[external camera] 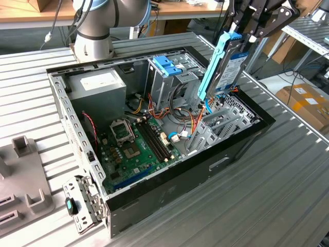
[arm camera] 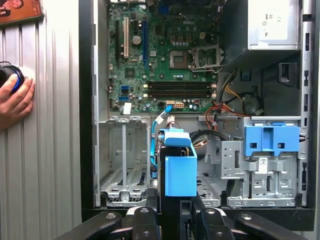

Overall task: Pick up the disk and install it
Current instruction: 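Pick up the disk, then insert the disk into the insertion slot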

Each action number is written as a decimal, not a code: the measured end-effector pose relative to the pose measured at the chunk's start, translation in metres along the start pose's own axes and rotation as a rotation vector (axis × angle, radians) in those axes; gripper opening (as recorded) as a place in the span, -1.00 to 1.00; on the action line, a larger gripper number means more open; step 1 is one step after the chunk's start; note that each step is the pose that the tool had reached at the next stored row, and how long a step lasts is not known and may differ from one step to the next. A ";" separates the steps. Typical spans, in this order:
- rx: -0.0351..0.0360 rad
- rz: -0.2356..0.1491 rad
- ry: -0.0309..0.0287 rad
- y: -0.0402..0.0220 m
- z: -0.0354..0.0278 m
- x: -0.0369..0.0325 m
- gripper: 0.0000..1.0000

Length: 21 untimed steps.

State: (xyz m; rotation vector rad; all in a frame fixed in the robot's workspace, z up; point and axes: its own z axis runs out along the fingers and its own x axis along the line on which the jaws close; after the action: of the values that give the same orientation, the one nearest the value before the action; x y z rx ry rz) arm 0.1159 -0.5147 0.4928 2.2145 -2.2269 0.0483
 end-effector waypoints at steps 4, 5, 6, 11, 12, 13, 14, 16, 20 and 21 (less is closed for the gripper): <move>0.0000 0.000 0.0000 -0.0001 0.0003 0.0148 -0.30; 0.0000 0.000 0.0001 -0.0001 0.0003 0.0186 -0.30; 0.0000 0.000 0.0001 -0.0001 0.0004 0.0215 -0.30; 0.0000 0.000 0.0000 -0.0002 0.0009 0.0409 -0.30; 0.0000 0.000 0.0002 -0.0002 0.0009 0.0427 -0.30; 0.0000 0.000 0.0001 -0.0002 0.0009 0.0442 -0.30; 0.0000 0.000 0.0001 -0.0002 0.0010 0.0456 -0.30; 0.0000 0.000 0.0000 -0.0002 0.0011 0.0480 -0.30; 0.0003 0.000 0.0000 0.0031 0.0014 0.0495 -0.30; 0.0004 0.000 0.0000 0.0047 0.0018 0.0495 -0.30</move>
State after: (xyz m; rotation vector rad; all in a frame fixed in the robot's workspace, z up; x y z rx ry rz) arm 0.1110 -0.5642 0.4919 2.2146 -2.2272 0.0487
